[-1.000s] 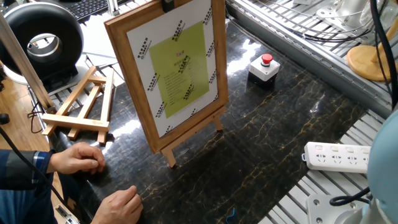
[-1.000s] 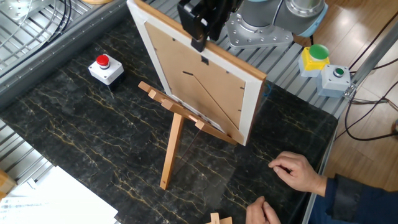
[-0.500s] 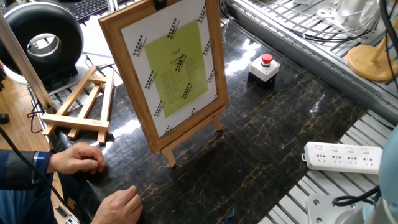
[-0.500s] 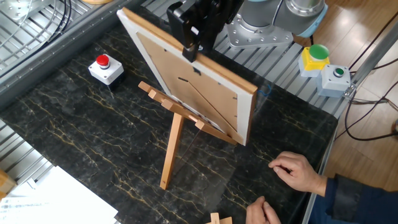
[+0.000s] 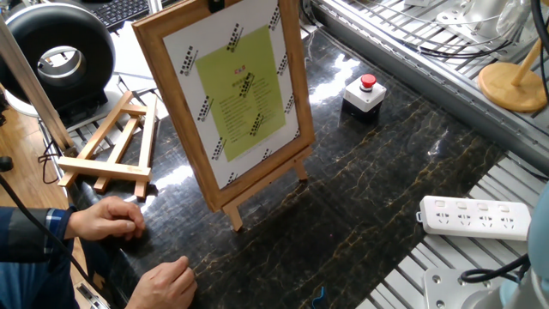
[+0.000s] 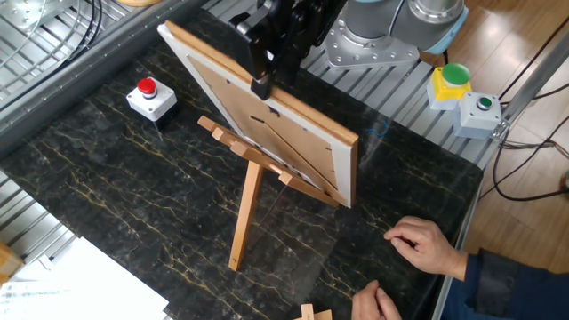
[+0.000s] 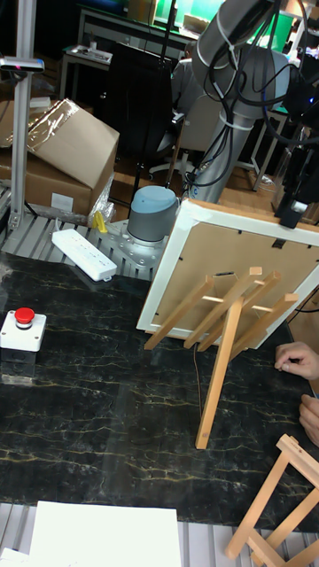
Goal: Put the photo frame on the bracket
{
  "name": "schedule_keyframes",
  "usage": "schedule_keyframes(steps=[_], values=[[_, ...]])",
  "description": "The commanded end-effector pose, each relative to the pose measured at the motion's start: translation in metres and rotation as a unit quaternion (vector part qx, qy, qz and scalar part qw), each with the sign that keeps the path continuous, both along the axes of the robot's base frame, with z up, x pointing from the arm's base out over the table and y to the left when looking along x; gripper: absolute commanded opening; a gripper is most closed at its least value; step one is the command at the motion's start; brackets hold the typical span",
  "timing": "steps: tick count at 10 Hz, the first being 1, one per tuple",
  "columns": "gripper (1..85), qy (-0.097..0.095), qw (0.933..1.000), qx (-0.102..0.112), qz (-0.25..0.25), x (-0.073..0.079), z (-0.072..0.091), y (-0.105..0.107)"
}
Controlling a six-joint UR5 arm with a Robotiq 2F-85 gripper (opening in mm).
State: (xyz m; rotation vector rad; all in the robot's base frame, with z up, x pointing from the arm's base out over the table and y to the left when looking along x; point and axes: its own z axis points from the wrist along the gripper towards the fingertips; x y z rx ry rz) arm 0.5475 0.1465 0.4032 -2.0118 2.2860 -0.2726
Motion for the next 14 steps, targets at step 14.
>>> schedule_keyframes(steps=[14], values=[[43.7,-0.032,0.9995,-0.005,0.004,0.019,0.002,-0.006]])
